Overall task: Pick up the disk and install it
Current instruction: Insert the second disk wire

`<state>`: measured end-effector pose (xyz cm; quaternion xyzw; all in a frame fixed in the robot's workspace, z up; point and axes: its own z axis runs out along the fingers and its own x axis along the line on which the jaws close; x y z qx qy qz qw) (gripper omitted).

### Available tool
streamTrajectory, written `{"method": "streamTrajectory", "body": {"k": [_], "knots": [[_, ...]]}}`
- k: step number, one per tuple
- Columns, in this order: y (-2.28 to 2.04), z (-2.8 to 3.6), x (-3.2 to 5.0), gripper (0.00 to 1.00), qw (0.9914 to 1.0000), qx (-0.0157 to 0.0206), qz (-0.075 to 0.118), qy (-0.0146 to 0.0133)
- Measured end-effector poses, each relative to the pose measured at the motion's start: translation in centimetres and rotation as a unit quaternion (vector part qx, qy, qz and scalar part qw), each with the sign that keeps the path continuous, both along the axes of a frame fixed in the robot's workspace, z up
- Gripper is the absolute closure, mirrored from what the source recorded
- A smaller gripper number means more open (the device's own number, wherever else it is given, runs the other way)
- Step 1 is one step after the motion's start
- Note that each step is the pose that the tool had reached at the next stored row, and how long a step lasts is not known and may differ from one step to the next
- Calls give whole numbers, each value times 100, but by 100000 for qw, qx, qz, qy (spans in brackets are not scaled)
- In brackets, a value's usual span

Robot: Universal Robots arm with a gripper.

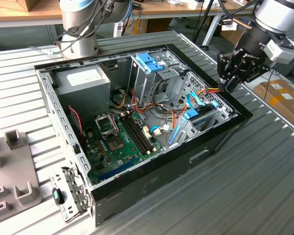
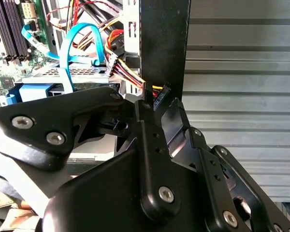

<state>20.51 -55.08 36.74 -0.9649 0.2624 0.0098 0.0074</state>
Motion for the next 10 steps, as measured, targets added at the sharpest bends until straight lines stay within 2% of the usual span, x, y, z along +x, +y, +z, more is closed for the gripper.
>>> {"method": "streamTrajectory", "body": {"k": [10], "knots": [[0, 0, -9, 64, 100000, 3, 2, -56]]}}
